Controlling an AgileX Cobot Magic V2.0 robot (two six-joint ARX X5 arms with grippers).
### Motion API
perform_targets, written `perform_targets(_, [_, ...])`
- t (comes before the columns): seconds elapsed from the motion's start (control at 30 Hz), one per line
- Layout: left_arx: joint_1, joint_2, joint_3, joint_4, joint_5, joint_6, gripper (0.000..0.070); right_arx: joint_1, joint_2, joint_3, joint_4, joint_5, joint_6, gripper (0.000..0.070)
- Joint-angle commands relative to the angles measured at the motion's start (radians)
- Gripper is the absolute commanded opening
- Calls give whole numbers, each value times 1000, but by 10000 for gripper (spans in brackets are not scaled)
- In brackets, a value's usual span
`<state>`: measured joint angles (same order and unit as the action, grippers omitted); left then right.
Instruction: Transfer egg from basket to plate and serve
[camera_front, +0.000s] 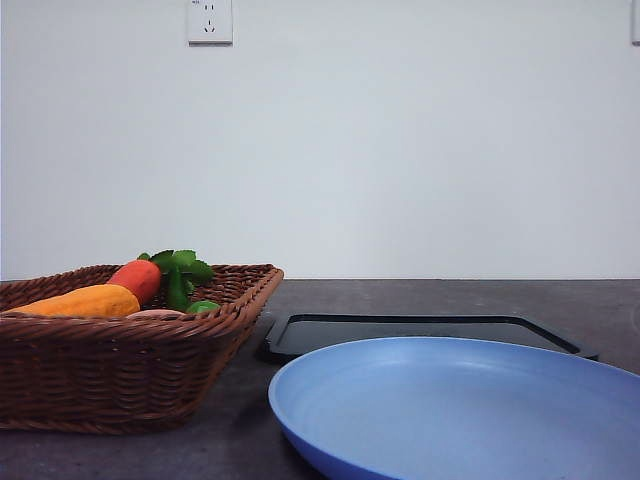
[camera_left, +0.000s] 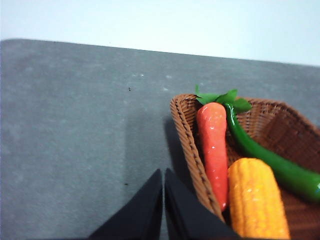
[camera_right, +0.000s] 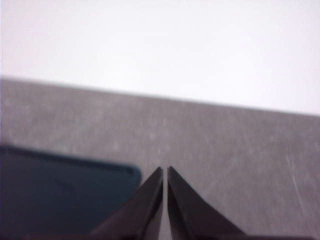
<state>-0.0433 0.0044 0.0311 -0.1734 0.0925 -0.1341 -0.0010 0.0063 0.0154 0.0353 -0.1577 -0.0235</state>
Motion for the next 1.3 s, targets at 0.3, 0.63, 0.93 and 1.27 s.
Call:
perform_targets(0.3, [2,-1,-23,57,40,-407,0,2,-3,1,89,-28,458,0])
perform_targets(0.63, [2,91,140,-44,165,-381,0,2,39,203,-228,-53,569,0])
perform_targets(0.93, [2,304,337,-75,292,-289,0,2,262,459,-446,-57,383,0])
perform_targets(1.27, [-30,642,554,-307,514,-106,0,2,564,606,-666,-252,252,0])
